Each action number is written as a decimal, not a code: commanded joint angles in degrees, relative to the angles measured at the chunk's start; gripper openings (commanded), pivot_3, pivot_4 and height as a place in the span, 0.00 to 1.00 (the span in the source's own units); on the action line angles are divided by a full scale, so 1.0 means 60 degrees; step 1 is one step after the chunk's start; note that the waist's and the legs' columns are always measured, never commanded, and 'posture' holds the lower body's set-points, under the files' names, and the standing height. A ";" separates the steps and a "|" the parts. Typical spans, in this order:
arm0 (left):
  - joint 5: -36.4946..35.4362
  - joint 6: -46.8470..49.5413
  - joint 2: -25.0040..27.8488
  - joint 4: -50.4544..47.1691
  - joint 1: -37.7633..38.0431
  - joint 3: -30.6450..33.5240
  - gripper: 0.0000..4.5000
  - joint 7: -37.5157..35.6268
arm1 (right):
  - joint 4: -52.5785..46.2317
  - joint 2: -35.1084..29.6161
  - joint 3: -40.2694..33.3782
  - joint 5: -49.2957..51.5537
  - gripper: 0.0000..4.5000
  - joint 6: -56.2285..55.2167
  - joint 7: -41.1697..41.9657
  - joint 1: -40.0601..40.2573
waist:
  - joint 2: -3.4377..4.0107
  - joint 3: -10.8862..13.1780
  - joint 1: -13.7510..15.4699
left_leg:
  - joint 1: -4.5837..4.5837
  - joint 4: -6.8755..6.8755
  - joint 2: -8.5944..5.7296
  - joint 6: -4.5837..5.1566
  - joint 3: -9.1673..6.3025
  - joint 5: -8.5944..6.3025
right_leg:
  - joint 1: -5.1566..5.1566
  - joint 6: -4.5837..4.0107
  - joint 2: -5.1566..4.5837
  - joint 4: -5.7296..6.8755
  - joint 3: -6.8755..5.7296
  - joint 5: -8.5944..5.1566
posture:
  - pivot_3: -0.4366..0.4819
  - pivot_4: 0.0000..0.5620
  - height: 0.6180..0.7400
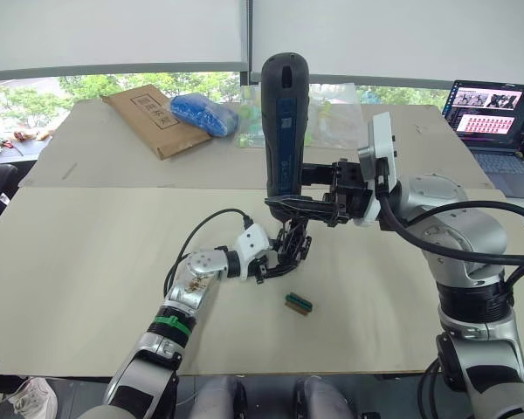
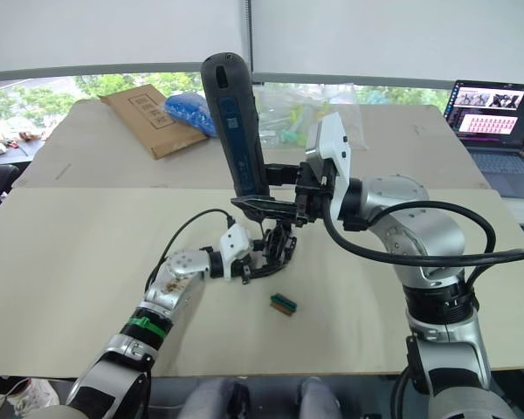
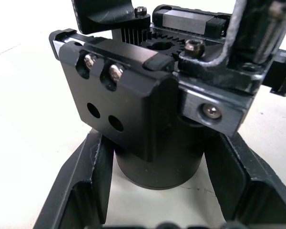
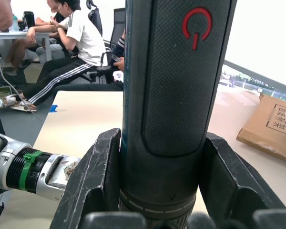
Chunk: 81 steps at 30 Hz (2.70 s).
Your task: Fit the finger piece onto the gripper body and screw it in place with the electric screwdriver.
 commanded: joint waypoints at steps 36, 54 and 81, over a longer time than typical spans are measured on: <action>-0.0132 0.0064 -0.0015 -0.0313 -0.0139 -0.0044 0.51 0.0032 | -0.0501 0.0221 -0.0101 -0.0072 0.42 -0.0570 -0.0014 0.0321 | 0.0000 0.0000 -0.0001 | 0.0001 0.0002 0.0000 0.0000 -0.0001 0.0000 | 0.0001 0.0000 0.0001 0.0001 0.0000 0.0000 | 0.48 0.27 1.00; -0.0122 0.0039 -0.0057 -0.0252 -0.0182 -0.0028 0.51 0.0075 | -0.0415 0.0341 0.0083 -0.0240 0.42 -0.0693 0.0063 0.0251 | 0.0000 0.0000 -0.0004 | 0.0000 0.0001 -0.0001 0.0000 0.0000 0.0000 | 0.0001 0.0000 0.0001 0.0000 0.0000 0.0000 | 0.48 0.27 1.00; -0.0161 -0.0081 0.0198 0.0092 -0.0442 0.0127 0.51 -0.0014 | 0.0900 -0.0649 0.1844 -0.1560 0.42 0.0087 0.0256 0.0708 | 0.0001 -0.0016 -0.0015 | 0.0143 -0.0027 0.0013 0.0000 -0.0014 -0.0003 | 0.0143 0.0000 -0.0002 -0.0023 0.0000 -0.0001 | 0.48 0.27 1.00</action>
